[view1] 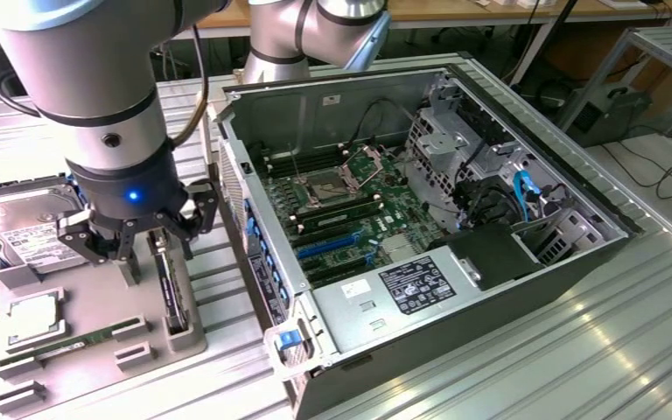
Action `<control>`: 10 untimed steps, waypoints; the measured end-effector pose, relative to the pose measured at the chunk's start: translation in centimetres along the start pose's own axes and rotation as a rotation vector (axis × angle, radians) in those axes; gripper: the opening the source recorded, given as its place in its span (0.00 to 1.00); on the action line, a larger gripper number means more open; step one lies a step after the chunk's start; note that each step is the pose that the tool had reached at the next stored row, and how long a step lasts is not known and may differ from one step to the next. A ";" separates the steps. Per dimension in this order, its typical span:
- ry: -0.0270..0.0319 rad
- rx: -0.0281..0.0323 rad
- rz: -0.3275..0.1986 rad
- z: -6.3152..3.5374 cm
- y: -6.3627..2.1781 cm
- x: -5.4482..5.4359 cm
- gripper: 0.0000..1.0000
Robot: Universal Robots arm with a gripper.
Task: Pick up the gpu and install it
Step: 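Pick up the gpu and move the gpu toward the slot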
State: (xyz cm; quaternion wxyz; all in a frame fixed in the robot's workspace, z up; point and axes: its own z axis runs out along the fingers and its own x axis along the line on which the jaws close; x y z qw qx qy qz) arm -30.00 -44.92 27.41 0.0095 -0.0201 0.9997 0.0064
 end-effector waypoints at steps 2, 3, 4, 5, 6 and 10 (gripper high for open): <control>-0.0002 -0.0002 0.000 0.18 -0.01 0.0 0.60; 0.0000 0.0000 0.000 0.22 -0.01 0.0 0.60; 0.0000 0.0001 0.000 0.26 -0.01 0.0 0.60; -0.0001 0.0001 0.000 0.30 -0.01 0.0 0.60; 0.0000 0.0002 0.000 0.34 -0.01 0.0 0.60; 0.0001 0.0002 0.000 0.52 -0.01 0.0 0.60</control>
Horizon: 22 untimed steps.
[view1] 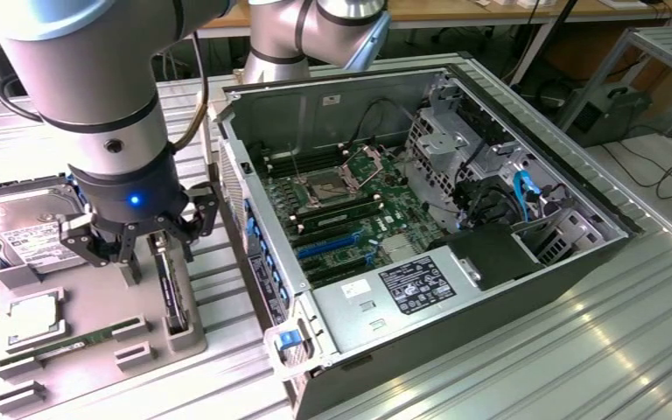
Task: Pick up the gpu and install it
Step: 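Pick up the gpu and move the gpu toward the slot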
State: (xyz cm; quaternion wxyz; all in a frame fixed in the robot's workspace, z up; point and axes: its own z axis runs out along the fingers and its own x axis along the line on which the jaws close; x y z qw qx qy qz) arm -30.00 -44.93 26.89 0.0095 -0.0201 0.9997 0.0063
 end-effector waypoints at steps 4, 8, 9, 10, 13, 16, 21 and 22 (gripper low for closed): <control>-0.0002 -0.0002 0.000 0.21 0.00 0.0 0.60; 0.0015 -0.0001 0.000 0.75 -0.01 0.0 0.60; 0.0017 -0.0001 0.000 1.02 -0.02 0.0 0.60; 0.0018 -0.0001 0.000 1.17 -0.02 0.0 0.60; 0.0021 -0.0002 0.000 1.72 -0.03 0.0 0.60; 0.0020 -0.0002 0.000 2.06 -0.04 0.0 0.60; 0.0020 -0.0003 0.000 2.62 -0.04 0.1 0.60; 0.0021 -0.0002 0.000 2.73 -0.04 0.1 0.60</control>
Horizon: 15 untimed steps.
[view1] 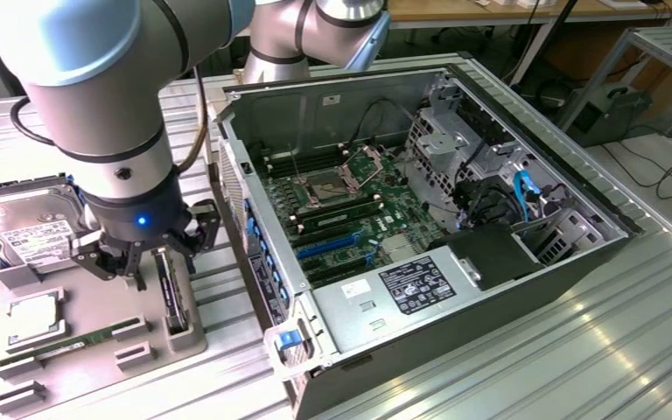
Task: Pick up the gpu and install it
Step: 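Pick up the gpu and move the gpu toward the slot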
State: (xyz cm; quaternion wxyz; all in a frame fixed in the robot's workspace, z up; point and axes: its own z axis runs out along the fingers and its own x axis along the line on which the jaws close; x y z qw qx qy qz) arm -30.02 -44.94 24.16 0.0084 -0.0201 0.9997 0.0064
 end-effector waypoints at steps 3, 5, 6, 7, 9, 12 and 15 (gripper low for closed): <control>0.0001 0.0000 0.000 0.31 0.00 0.0 0.60; 0.0001 0.0001 0.000 0.51 0.00 0.0 0.60; 0.0000 0.0000 0.000 0.61 -0.01 0.0 0.60; 0.0000 0.0000 0.000 0.71 -0.01 0.0 0.60; 0.0000 0.0000 0.000 0.92 -0.01 0.0 0.60; 0.0000 0.0000 0.000 1.20 -0.01 0.0 0.60; 0.0000 0.0000 0.000 1.43 -0.02 0.1 0.60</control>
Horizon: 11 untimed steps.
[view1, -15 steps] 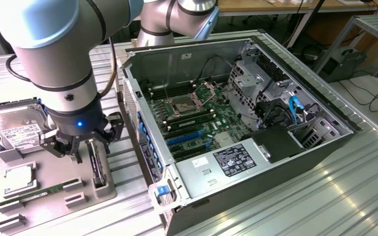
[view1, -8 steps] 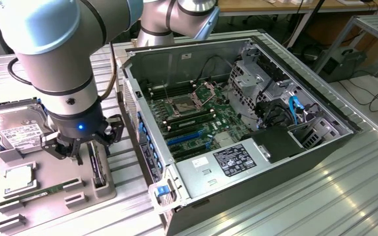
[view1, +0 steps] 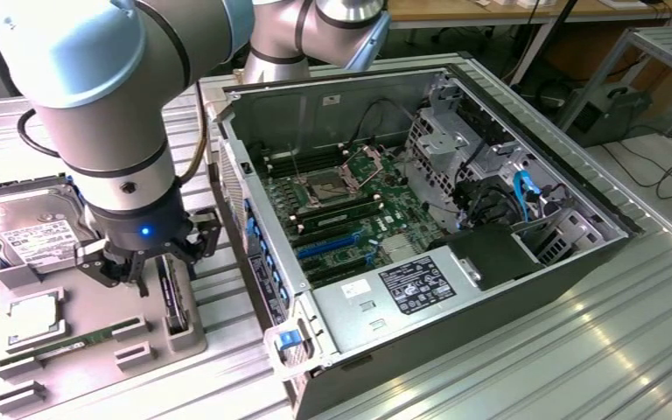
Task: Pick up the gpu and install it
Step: 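Pick up the gpu and move the gpu toward the slot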
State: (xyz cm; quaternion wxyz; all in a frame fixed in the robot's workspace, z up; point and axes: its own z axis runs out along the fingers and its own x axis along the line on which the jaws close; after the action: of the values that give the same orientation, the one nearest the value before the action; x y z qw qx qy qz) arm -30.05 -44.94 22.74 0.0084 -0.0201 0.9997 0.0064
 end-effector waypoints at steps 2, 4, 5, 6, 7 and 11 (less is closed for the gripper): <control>0.0002 0.0002 0.000 0.11 -0.01 0.0 0.59; -0.0001 0.0000 0.005 0.20 0.00 0.0 0.52; -0.0002 0.0002 0.010 0.24 0.00 0.0 0.45; 0.0000 0.0003 0.016 0.27 0.00 0.0 0.45; 0.0000 0.0006 0.019 0.29 -0.01 0.0 0.45; -0.0006 0.0009 0.051 0.33 -0.01 0.0 0.45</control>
State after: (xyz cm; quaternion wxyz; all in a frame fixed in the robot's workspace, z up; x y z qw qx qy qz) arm -30.05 -44.94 22.41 0.0085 0.0054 0.9999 0.0061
